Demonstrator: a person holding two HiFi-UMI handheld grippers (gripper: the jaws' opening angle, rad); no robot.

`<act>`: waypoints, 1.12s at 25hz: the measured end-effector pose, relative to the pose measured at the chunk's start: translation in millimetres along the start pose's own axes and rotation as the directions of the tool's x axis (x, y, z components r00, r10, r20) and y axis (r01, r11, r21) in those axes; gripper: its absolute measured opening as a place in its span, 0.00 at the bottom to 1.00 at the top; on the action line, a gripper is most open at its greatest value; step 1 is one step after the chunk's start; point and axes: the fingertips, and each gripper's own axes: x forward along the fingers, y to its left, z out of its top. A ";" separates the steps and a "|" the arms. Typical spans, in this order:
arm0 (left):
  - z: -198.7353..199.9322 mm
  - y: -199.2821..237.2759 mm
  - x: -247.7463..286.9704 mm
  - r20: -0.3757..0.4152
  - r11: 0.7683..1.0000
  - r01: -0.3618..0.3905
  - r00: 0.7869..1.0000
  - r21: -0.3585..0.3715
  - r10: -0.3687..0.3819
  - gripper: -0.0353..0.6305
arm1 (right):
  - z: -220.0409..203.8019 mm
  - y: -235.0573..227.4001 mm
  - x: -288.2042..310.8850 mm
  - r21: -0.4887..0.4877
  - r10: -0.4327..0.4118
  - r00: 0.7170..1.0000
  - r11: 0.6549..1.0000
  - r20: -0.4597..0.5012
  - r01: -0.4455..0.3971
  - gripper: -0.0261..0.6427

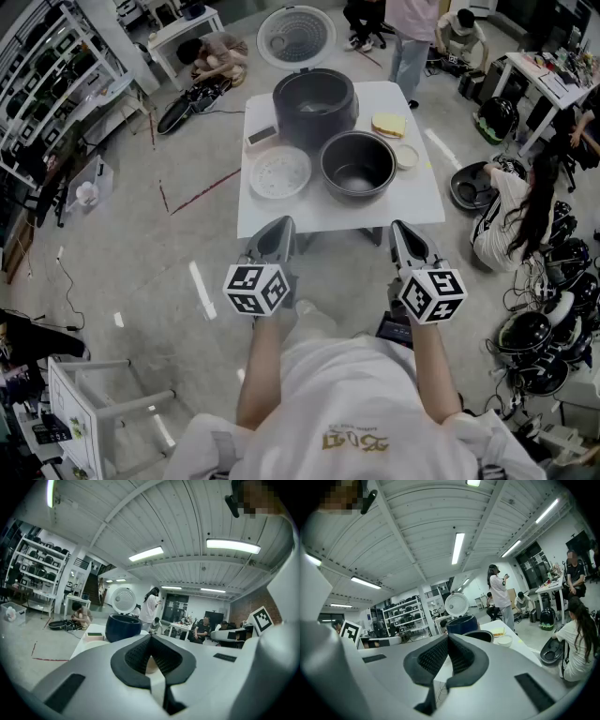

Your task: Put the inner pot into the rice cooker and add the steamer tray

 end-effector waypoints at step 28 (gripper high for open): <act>-29.3 -15.2 56.7 -0.080 0.978 0.039 0.995 -0.206 -0.057 0.46 | -12.9 -60.6 -1.6 0.192 0.015 0.998 0.981 -0.054 -0.004 0.33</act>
